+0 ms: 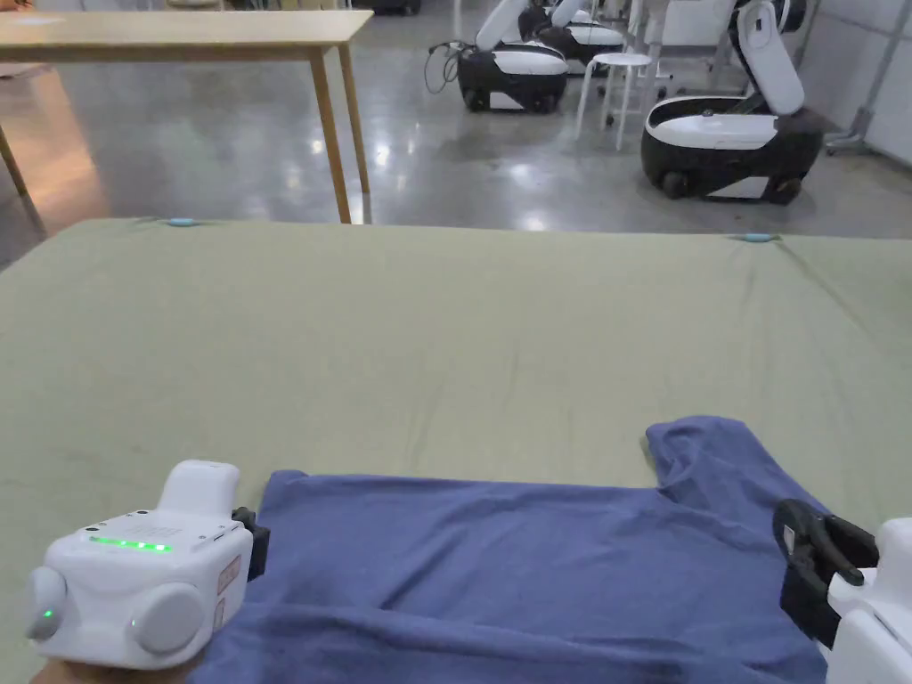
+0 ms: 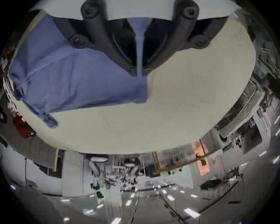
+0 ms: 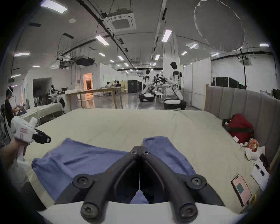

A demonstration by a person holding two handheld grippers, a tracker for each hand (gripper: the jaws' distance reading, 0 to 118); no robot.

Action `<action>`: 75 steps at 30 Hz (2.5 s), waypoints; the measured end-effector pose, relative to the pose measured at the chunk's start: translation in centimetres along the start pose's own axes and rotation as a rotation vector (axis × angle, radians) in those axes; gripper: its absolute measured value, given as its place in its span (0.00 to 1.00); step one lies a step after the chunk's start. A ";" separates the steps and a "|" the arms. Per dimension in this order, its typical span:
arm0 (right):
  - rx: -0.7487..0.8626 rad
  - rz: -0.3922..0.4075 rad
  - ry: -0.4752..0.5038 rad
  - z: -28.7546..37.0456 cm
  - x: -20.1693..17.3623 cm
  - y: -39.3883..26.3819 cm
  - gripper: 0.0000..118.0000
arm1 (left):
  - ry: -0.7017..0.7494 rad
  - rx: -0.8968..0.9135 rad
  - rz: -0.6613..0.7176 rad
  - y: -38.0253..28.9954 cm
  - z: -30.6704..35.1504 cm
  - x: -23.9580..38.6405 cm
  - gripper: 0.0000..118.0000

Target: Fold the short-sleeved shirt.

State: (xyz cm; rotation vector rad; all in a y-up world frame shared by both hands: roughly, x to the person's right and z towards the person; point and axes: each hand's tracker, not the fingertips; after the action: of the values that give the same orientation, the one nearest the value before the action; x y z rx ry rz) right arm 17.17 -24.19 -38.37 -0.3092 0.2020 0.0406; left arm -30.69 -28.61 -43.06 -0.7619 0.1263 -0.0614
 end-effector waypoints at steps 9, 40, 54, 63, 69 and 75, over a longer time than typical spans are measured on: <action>-0.127 0.003 -0.051 -3.5 4.5 0.0 0.01 | 0.066 -0.026 -0.080 5.9 -9.8 1.2 0.97; -0.622 0.131 -0.068 -22.1 11.8 -1.3 0.03 | -0.026 0.000 -0.164 7.2 -5.6 4.8 0.04; -0.228 0.099 -0.004 3.3 11.2 3.5 0.03 | -0.094 0.243 -0.037 0.7 14.2 -1.7 0.02; -0.436 -0.016 -0.066 6.9 10.5 -9.9 0.03 | -0.106 -0.049 -0.045 -12.1 11.4 -1.4 0.05; -0.338 -0.027 -0.085 9.5 9.3 -6.4 0.43 | -0.076 0.089 0.022 -11.0 13.5 -0.9 1.00; 0.051 -0.043 -0.024 12.0 2.7 0.6 0.95 | -0.053 0.419 0.006 -4.9 18.9 4.3 1.00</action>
State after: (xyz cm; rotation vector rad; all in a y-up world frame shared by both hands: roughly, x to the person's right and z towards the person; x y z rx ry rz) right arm 22.11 -19.91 -27.93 -0.2624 0.1719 -0.0033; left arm -23.94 -19.60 -26.51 -0.3444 0.0615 -0.0593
